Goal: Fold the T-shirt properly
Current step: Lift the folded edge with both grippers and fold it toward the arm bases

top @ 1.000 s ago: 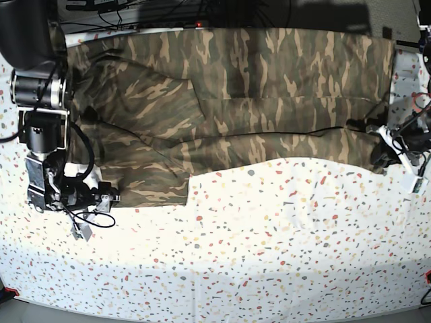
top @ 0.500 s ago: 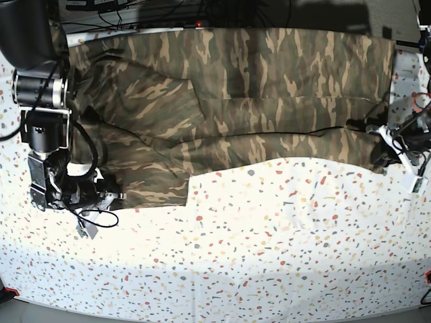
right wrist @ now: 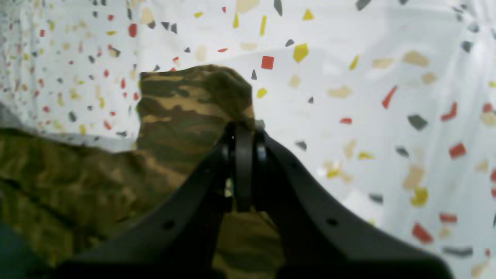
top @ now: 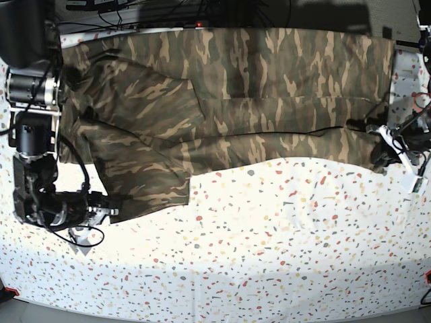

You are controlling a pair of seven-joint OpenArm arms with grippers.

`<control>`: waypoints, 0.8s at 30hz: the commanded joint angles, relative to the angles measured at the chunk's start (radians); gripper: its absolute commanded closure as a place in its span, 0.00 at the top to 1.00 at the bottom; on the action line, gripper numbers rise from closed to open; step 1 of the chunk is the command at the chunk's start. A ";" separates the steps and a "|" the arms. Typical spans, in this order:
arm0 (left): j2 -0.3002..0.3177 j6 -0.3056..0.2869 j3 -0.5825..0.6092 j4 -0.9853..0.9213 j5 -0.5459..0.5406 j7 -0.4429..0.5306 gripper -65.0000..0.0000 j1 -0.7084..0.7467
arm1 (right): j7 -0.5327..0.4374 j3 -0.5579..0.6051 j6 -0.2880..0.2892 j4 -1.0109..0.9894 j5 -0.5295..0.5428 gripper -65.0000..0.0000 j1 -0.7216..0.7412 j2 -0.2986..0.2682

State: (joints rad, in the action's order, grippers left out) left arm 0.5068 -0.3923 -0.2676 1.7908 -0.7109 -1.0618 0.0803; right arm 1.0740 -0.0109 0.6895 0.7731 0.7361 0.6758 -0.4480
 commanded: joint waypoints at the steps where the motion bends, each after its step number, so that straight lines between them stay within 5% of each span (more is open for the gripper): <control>1: 0.018 -0.003 -0.008 0.018 -0.012 0.014 0.00 -0.014 | 0.017 -0.003 0.009 0.039 0.061 0.00 0.035 -0.022; 7: 0.018 -0.003 -0.008 0.018 -0.013 -0.020 0.00 -0.013 | 0.228 -0.003 0.009 0.195 0.346 0.00 -0.008 -0.089; 18: 0.024 -0.019 -0.008 0.018 -0.012 -0.098 0.00 0.052 | 0.229 -0.009 0.009 0.617 0.503 0.00 -0.308 -0.298; 24: 0.026 -0.025 -0.008 0.018 -0.012 -0.097 0.00 0.117 | 0.230 -0.142 0.009 0.723 0.530 0.00 -0.403 -0.364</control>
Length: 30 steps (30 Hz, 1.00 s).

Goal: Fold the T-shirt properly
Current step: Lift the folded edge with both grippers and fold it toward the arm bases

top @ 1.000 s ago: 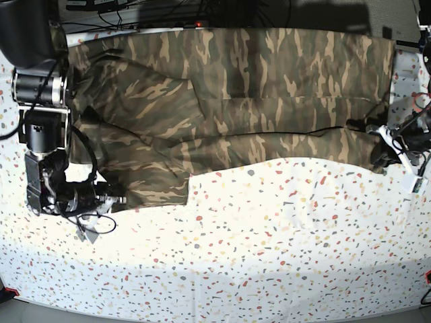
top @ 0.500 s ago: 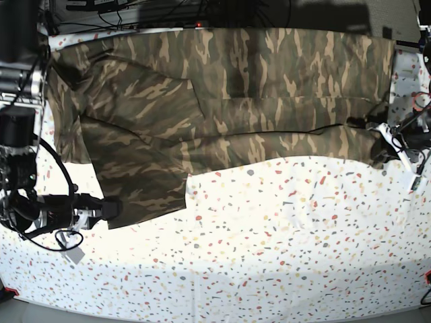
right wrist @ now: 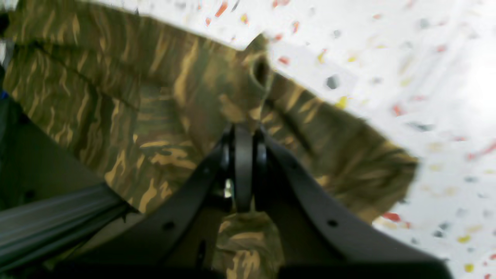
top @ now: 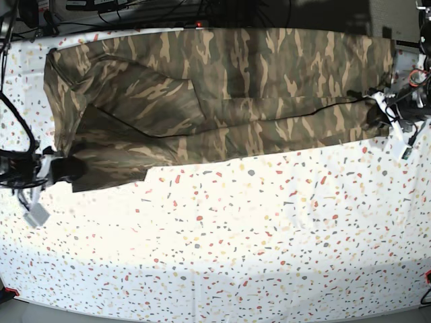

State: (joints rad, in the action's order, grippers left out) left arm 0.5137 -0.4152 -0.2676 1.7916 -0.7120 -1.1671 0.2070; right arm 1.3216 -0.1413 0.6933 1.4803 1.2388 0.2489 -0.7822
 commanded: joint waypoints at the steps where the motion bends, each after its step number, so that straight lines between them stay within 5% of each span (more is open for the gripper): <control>1: 0.019 -0.005 -0.008 0.017 -0.003 0.010 0.00 -0.007 | -0.018 -0.048 0.005 0.024 0.030 0.00 0.018 -0.038; 10: 0.018 -0.006 -0.008 0.017 0.109 0.037 0.00 -0.007 | -0.017 -0.167 0.005 0.036 0.031 0.00 0.016 -0.153; 30: 0.019 -0.007 -0.008 0.017 0.080 -0.009 0.00 -0.005 | -0.017 -0.167 0.005 0.036 0.067 0.00 -0.159 -0.159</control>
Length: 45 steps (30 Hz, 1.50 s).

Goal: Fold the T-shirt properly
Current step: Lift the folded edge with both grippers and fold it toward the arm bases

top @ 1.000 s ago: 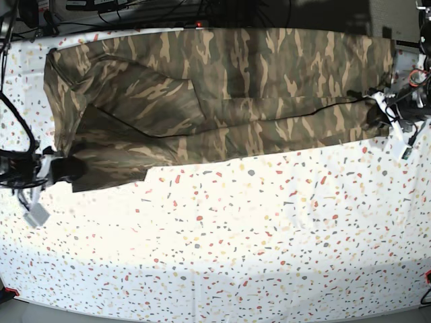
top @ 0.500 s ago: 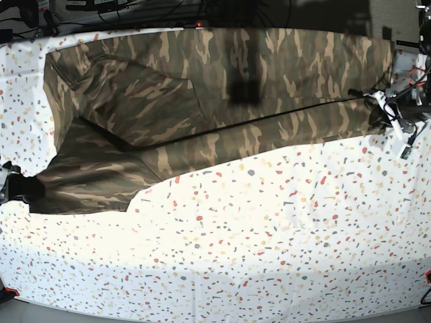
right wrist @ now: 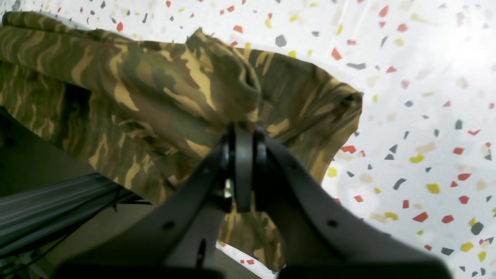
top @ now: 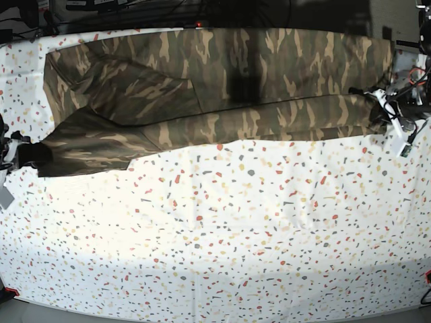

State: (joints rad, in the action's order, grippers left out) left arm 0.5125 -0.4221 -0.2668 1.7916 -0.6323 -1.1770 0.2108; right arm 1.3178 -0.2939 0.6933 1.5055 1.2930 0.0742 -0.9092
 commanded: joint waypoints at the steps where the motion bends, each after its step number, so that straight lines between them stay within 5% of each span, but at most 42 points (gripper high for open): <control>1: 0.020 -0.002 -0.009 0.017 0.000 -0.007 0.00 -0.009 | -0.013 -0.014 0.005 0.011 0.013 0.00 0.016 -0.032; 2: 0.020 -0.018 -0.009 0.017 0.001 -0.009 0.00 -0.008 | -0.013 -0.014 0.005 0.011 0.013 0.00 0.016 -0.032; 5: 0.020 -0.066 -0.009 0.017 0.004 -0.009 0.27 -0.009 | -0.013 -0.014 0.005 0.011 0.012 0.00 0.016 -0.032; 7: 0.020 -0.070 -0.009 0.017 0.004 -0.010 0.36 -0.009 | -0.013 -0.014 0.005 0.011 0.012 0.00 0.016 -0.032; 14: 0.020 -0.106 -0.009 0.017 0.003 0.006 0.36 -0.009 | -0.013 -0.014 0.005 0.011 0.009 0.00 -0.005 -0.032; 21: 0.020 -0.110 -0.009 0.017 -0.008 0.182 0.36 -0.009 | -0.011 -0.014 0.005 0.011 0.010 0.00 -0.190 -0.030; 24: 0.015 -0.111 -0.009 0.022 -0.100 0.205 0.36 -0.009 | -0.011 -0.013 0.005 0.011 0.007 0.00 -0.253 -0.014; 32: -0.019 -0.140 -0.009 0.062 -0.121 0.197 0.36 -0.008 | -0.017 -0.013 0.005 0.011 -0.219 0.00 -0.377 0.049; 37: -0.019 -0.140 -0.009 0.062 -0.121 0.175 0.36 -0.008 | -0.207 -0.013 0.005 0.011 -0.431 0.00 -0.444 0.051; 45: -0.027 -0.140 -0.009 0.061 -0.244 0.077 0.36 0.008 | -0.263 -0.013 0.005 0.011 -0.444 0.00 -0.446 0.054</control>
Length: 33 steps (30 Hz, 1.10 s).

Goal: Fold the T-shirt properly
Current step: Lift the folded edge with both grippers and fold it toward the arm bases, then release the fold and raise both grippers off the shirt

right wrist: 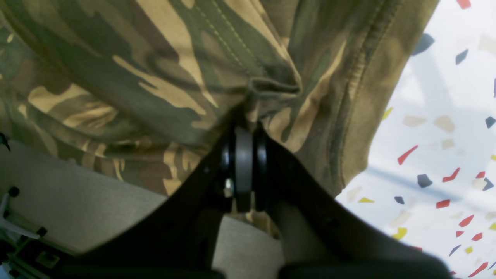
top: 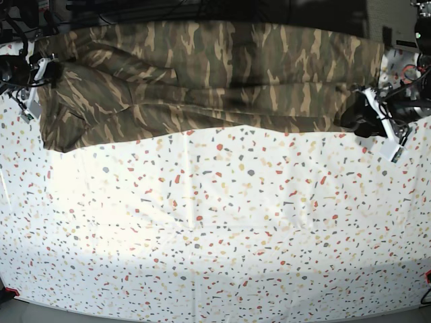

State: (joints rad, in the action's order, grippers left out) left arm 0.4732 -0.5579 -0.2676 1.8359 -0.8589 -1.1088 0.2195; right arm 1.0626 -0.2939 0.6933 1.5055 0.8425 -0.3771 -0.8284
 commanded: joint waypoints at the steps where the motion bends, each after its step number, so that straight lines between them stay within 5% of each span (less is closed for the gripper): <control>1: 0.005 -0.005 -0.008 0.017 -0.015 0.010 0.36 0.014 | -0.008 -0.013 0.005 0.011 0.010 0.00 0.006 -0.027; 7: -0.055 -0.008 -0.007 0.017 -0.014 0.022 0.36 0.117 | -0.001 -0.013 0.005 0.011 0.136 0.00 0.011 -0.027; 10: -0.087 -0.008 -0.007 0.017 -0.014 0.024 0.36 0.130 | 0.000 -0.013 0.005 0.011 0.155 0.30 0.011 -0.027; 12: -0.106 -0.008 -0.007 0.017 -0.014 0.024 0.36 0.129 | 0.000 -0.013 0.005 0.011 0.182 0.38 0.011 -0.027; 19: -0.130 -0.008 -0.007 0.017 -0.013 0.025 0.36 0.130 | 0.016 -0.039 0.005 0.011 0.288 0.38 0.105 0.021; 26: -0.130 -0.009 -0.007 0.017 -0.003 0.025 0.36 0.130 | 0.111 -0.220 0.005 0.011 0.492 0.38 0.299 0.111; 33: -0.130 -0.011 -0.007 0.017 -0.002 0.029 0.36 0.130 | 0.235 -0.259 0.005 0.011 0.526 0.38 0.359 0.209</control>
State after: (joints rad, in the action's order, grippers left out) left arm 0.3321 -0.5583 -0.2687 1.8366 -0.8398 -1.0996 0.3519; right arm 1.3109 -0.5465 0.6933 1.5043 1.3403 -0.0292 -0.5957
